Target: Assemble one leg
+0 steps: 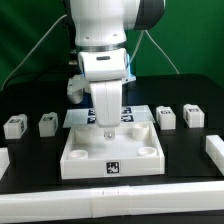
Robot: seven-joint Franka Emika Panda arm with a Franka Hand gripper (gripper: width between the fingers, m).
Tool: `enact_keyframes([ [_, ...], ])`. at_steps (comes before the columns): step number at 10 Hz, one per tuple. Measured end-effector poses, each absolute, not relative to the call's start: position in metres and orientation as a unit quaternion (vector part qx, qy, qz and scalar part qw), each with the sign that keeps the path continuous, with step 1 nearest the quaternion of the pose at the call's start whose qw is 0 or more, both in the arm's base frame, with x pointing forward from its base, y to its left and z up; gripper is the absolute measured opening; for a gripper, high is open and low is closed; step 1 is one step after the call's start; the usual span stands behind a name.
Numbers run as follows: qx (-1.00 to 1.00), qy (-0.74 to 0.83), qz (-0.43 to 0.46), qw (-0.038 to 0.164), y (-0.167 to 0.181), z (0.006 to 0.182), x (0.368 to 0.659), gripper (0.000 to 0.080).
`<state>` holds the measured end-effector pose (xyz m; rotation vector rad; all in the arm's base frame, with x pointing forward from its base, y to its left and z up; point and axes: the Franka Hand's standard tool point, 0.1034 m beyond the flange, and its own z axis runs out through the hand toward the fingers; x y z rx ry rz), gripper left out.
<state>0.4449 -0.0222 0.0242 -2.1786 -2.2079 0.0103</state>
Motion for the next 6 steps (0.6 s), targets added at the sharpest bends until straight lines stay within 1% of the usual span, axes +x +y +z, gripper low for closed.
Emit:
enact_keyframes([
  [6,-0.702,-0.712,0.003,0.020,-0.0222,0.0242,0.4449,0.0650],
])
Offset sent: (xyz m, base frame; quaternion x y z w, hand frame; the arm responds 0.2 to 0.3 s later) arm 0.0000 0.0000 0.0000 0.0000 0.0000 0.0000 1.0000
